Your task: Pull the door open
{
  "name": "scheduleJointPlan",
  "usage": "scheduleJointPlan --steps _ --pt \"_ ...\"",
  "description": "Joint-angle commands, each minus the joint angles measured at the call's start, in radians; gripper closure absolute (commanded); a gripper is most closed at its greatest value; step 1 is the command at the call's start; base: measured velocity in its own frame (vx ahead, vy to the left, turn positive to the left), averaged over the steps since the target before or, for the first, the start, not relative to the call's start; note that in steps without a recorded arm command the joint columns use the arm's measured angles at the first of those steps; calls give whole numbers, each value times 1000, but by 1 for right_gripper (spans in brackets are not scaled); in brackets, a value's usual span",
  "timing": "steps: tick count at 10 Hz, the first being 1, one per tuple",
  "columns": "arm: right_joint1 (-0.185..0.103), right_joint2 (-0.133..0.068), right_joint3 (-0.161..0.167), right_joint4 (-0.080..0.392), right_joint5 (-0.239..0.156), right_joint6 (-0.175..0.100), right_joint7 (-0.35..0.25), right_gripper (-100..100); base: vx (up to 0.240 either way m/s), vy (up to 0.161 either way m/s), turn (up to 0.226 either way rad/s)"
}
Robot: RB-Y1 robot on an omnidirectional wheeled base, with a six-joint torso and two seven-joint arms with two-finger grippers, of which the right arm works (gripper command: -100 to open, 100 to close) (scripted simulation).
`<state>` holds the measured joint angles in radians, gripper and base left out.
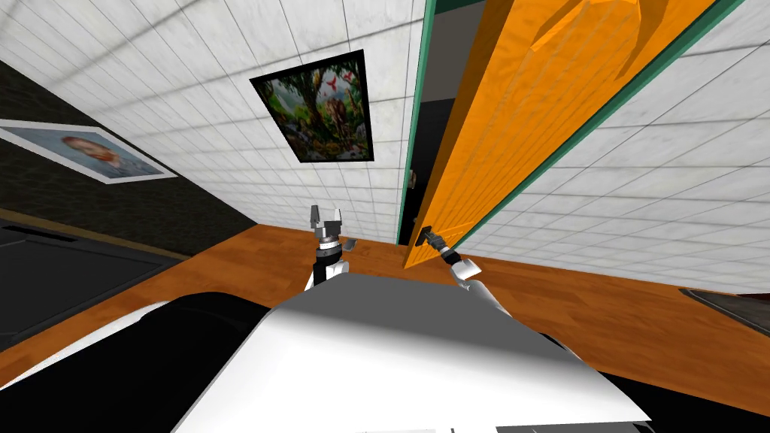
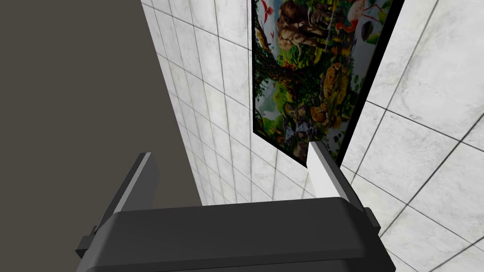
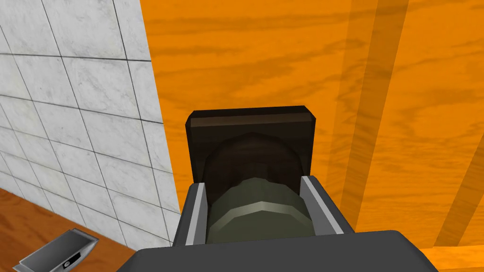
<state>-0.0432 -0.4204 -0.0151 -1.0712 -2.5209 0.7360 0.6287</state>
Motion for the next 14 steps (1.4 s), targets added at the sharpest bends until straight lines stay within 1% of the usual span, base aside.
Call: scheduleJointPlan --steps 1,7,8,9,10,11,12,14 --pt "5 -12 6 4 -4 21 -5 100 -186 -99 114" --pt "20 -57 25 13 -20 92 -21 100 -181 -167 135" --pt "18 -53 23 9 -19 81 -19 100 -80 -76 28" --pt "21 -65 32 20 -27 103 -19 100 -102 -90 122" --pt "21 -69 35 23 -30 110 -19 100 -171 -144 126" --pt "21 -78 40 29 -36 124 -19 100 -163 -153 129" --pt "20 -83 43 33 -39 131 -19 100 -146 -152 96" --pt "20 -103 55 47 -54 163 -18 100 -162 -151 137"
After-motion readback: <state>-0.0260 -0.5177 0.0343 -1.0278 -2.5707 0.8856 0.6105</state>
